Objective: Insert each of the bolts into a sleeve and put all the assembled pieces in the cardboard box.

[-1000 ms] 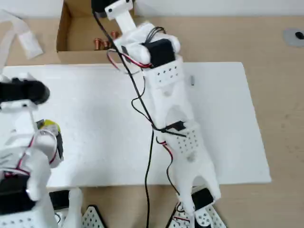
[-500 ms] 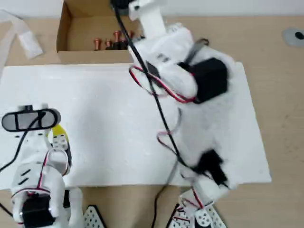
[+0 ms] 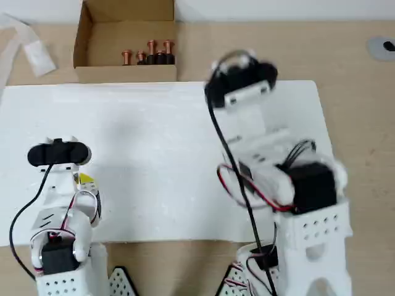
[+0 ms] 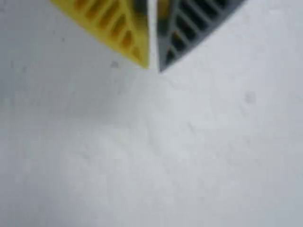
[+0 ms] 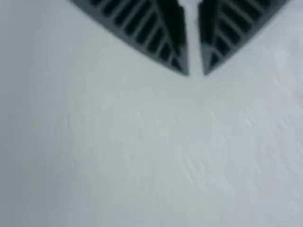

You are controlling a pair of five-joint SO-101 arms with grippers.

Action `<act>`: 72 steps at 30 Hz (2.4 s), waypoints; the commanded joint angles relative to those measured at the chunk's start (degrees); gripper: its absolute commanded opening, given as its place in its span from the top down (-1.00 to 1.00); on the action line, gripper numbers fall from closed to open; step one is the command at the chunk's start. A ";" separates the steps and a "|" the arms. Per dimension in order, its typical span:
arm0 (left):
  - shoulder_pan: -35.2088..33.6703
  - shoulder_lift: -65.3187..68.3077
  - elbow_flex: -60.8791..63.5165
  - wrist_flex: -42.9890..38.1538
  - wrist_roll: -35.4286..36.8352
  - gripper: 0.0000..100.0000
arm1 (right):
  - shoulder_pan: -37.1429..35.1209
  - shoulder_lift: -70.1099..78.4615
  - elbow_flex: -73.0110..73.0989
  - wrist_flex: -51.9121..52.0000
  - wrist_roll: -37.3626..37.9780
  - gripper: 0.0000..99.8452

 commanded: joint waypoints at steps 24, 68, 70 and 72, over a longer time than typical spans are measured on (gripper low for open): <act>-0.62 -0.31 8.88 -0.88 -0.26 0.98 | 1.98 -61.85 70.02 -15.56 5.27 0.98; -0.53 -0.31 8.97 -0.88 -0.35 0.98 | 1.80 -63.78 75.82 -17.05 5.19 0.98; -0.53 -0.31 8.97 -0.88 -0.35 0.98 | 1.80 -63.78 75.82 -17.05 5.19 0.98; -0.53 -0.31 8.97 -0.88 -0.35 0.98 | 1.80 -63.78 75.82 -17.05 5.19 0.98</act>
